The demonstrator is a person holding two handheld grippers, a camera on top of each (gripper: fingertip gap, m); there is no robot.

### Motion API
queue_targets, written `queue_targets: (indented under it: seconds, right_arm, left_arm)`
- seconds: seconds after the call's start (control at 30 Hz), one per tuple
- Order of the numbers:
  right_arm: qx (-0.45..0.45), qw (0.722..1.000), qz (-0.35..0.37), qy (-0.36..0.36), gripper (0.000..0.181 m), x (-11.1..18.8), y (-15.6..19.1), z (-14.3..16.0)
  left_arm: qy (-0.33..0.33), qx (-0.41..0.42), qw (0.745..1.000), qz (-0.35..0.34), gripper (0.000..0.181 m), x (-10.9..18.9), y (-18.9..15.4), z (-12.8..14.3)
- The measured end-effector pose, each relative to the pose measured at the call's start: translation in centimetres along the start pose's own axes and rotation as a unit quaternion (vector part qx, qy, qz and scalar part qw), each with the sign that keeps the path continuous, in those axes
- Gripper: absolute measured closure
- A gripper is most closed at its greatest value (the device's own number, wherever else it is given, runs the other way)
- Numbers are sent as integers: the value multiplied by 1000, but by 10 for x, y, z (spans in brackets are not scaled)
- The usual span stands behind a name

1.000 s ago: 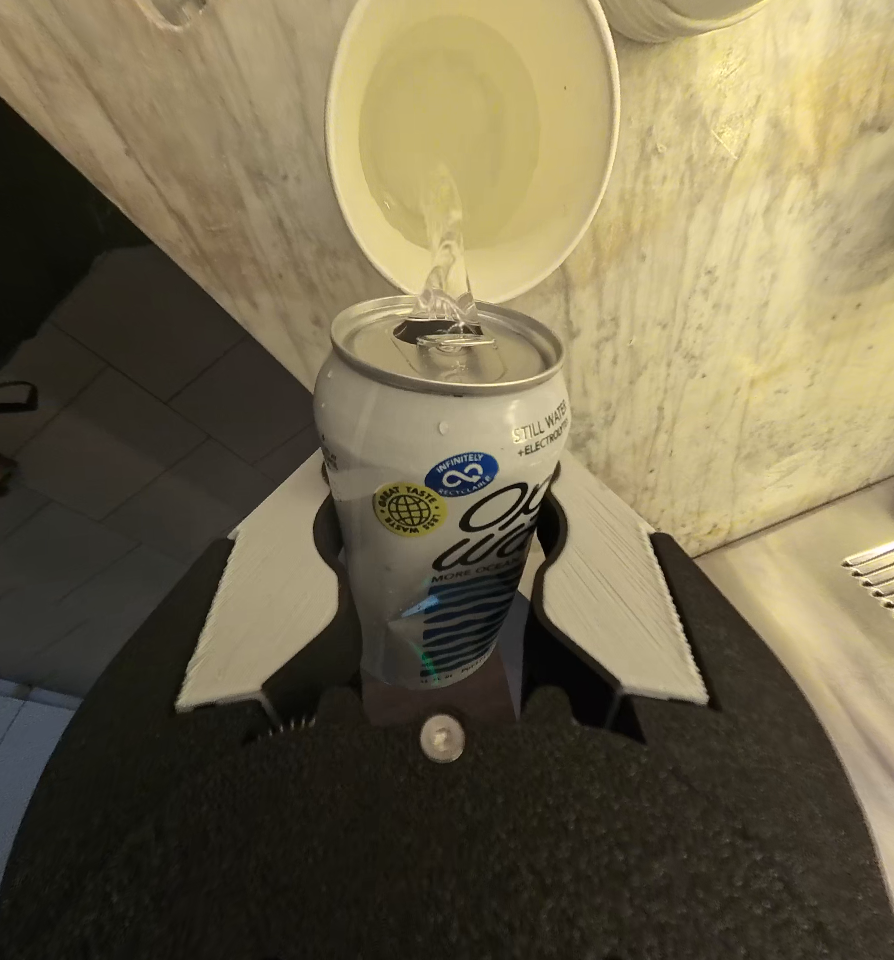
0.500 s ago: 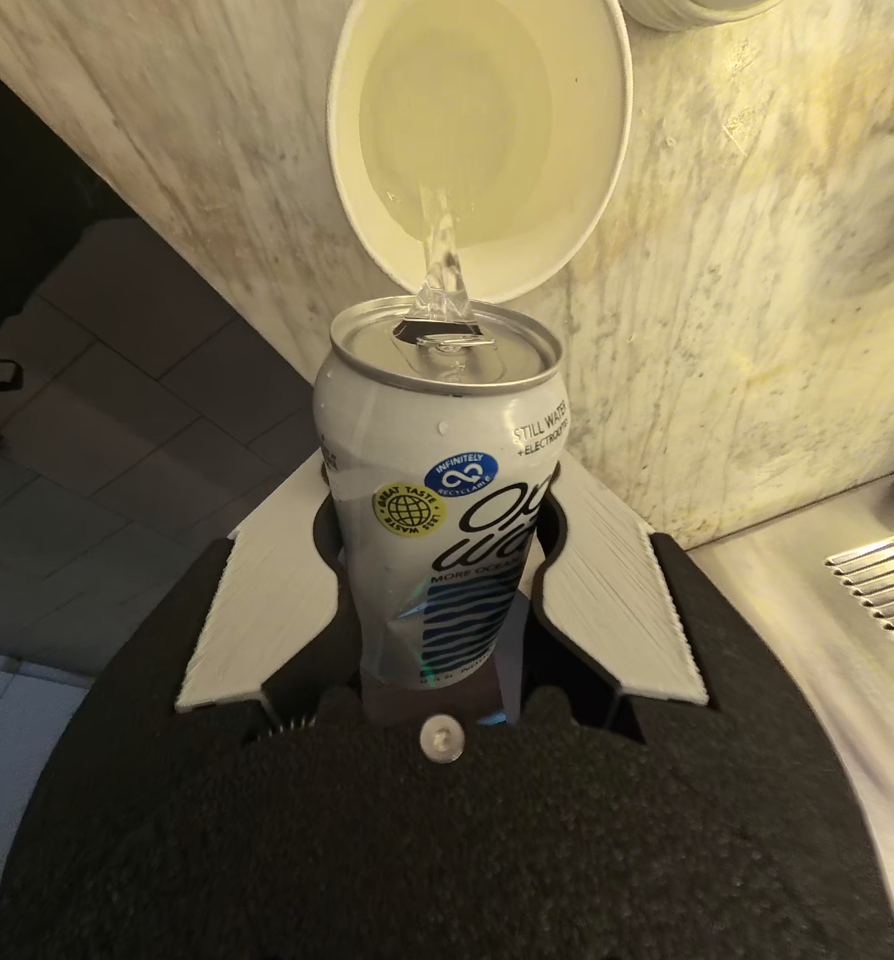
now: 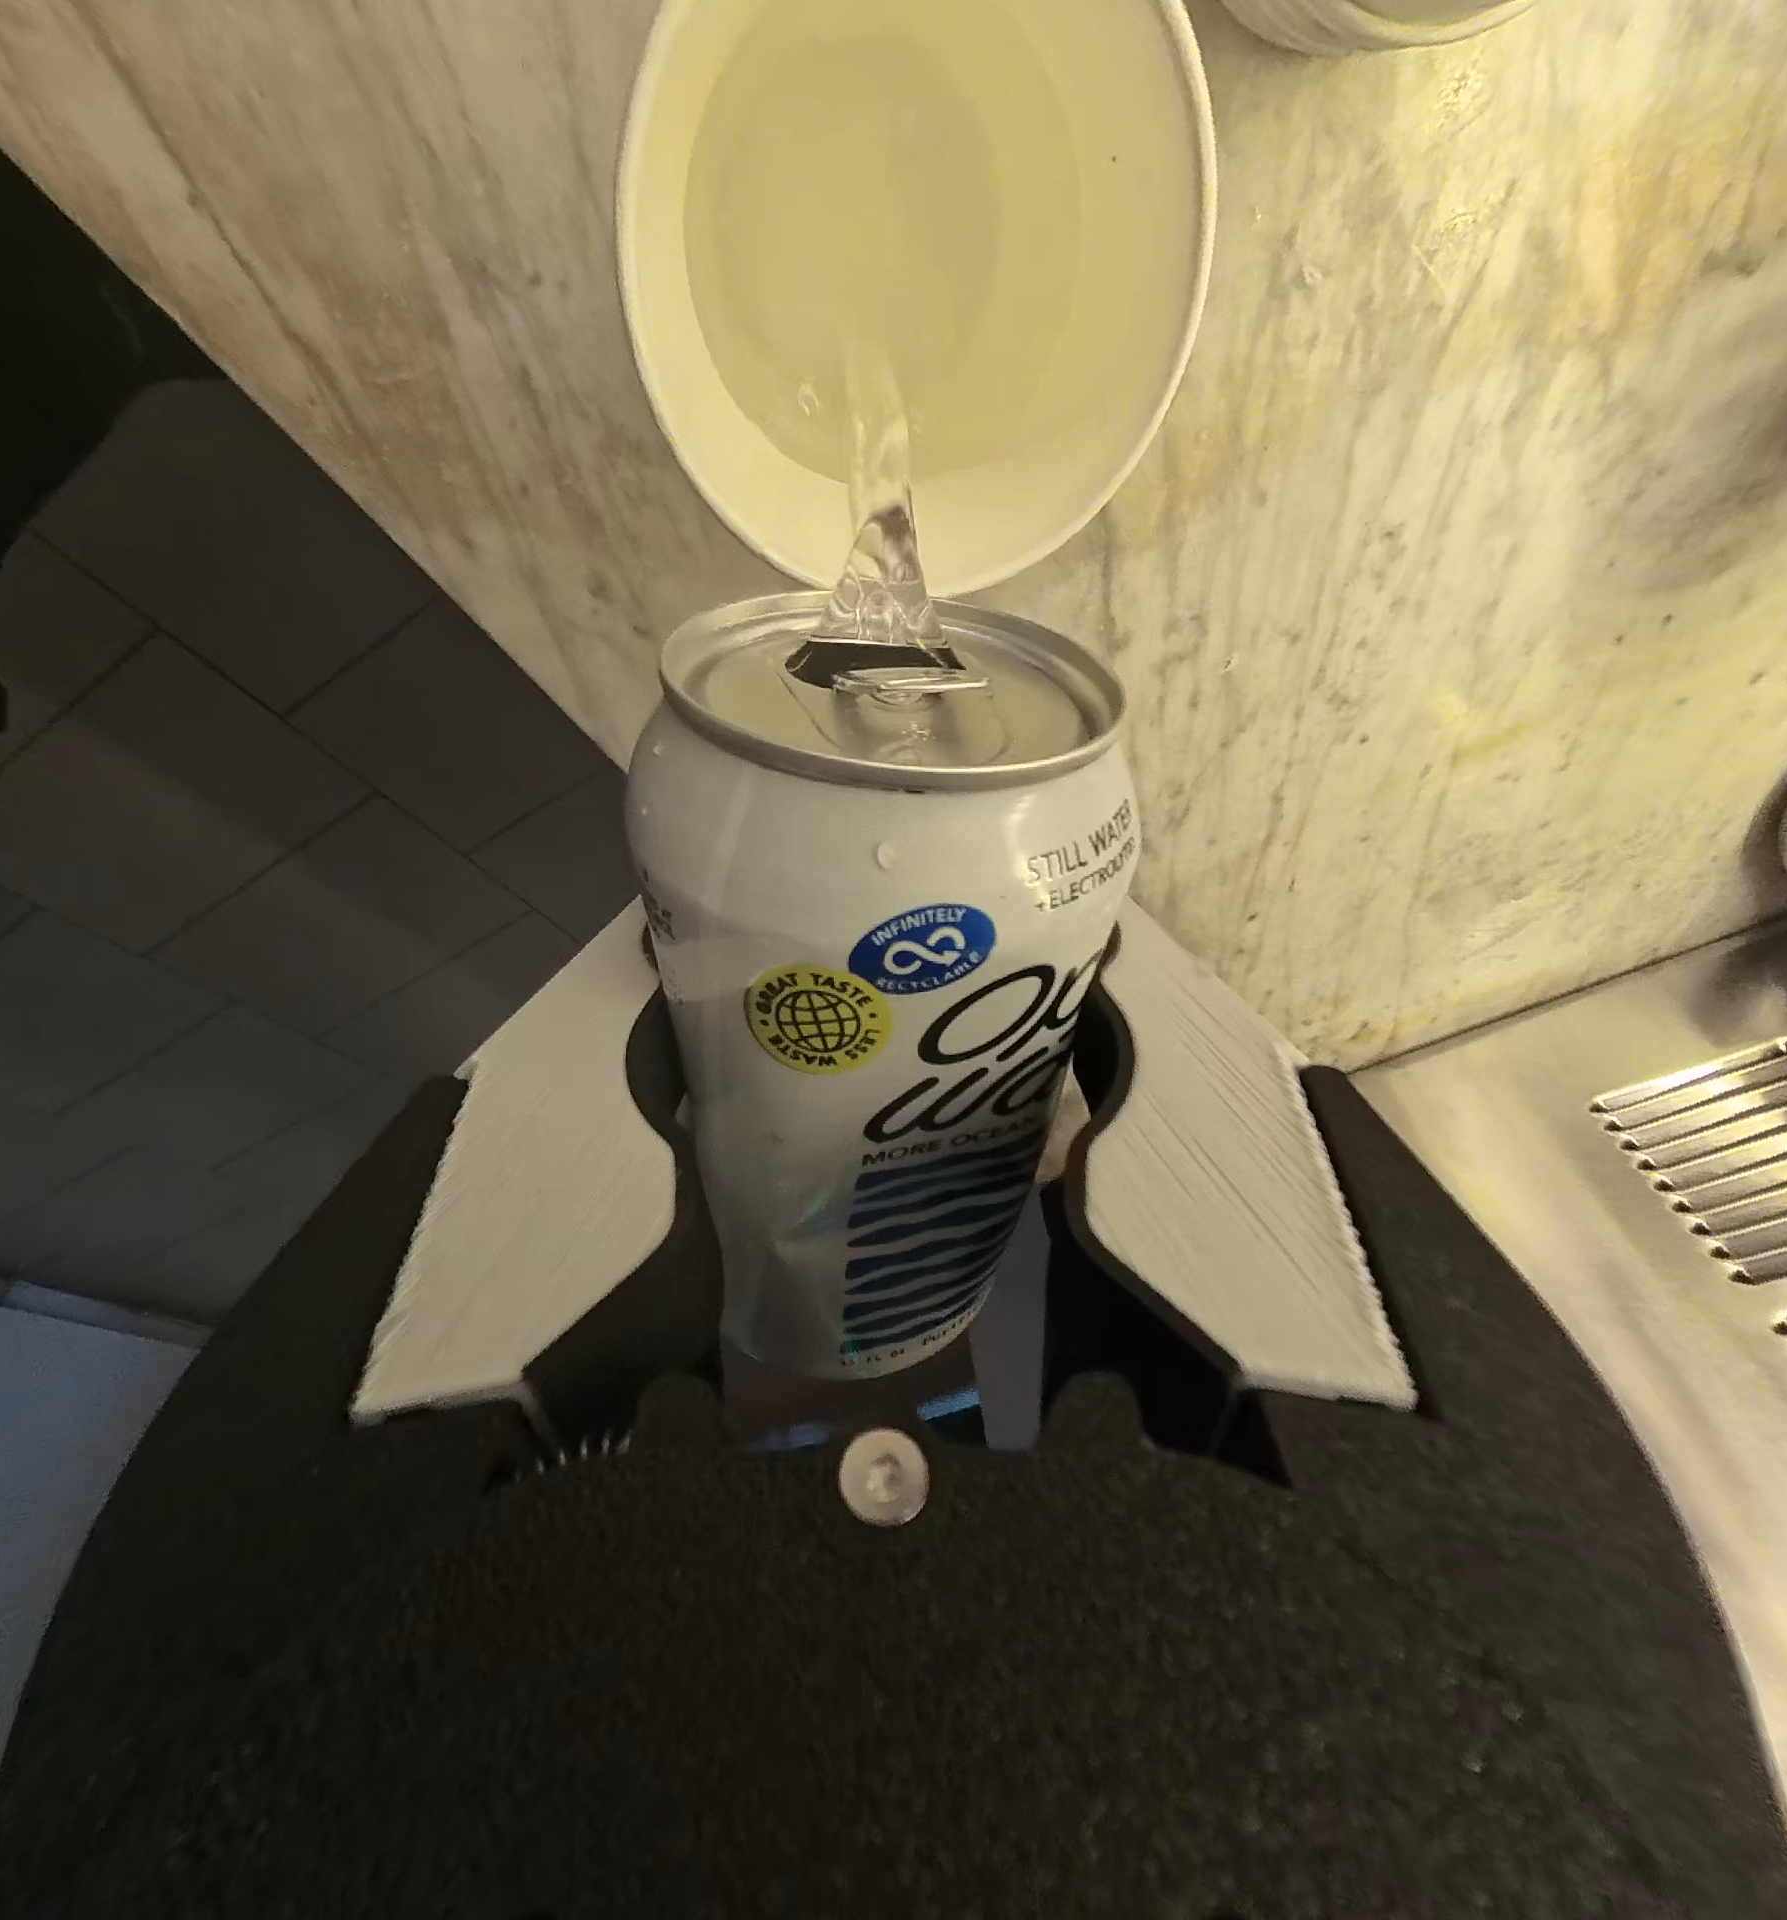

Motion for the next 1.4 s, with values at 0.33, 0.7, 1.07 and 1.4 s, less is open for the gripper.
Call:
queue_targets:
  seconds: [0.33,0.7,1.07,1.4]
  right_arm:
    - [11,1000,3,16,109,6,-4,-1]
    - [27,999,4,41,109,7,-7,-2]
    - [38,998,4,54,109,8,-9,-4]
    - [50,996,10,71,109,12,-13,-5]
  left_arm:
    - [2,2,1000,-1,110,0,0,1]
    - [4,8,1000,-4,111,-1,1,5]
    - [4,10,1000,-8,111,0,3,6]
    - [3,11,1000,-10,111,0,4,7]
Point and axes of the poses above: each gripper's, where its closed fingertips meet, x back along the fingers, z out of its underside, y = z × x across the jaws, the point moved 4 cm from there along x, back along the fingers, and after that the axes turned 15 degrees about -y, right-handed, at the moved point
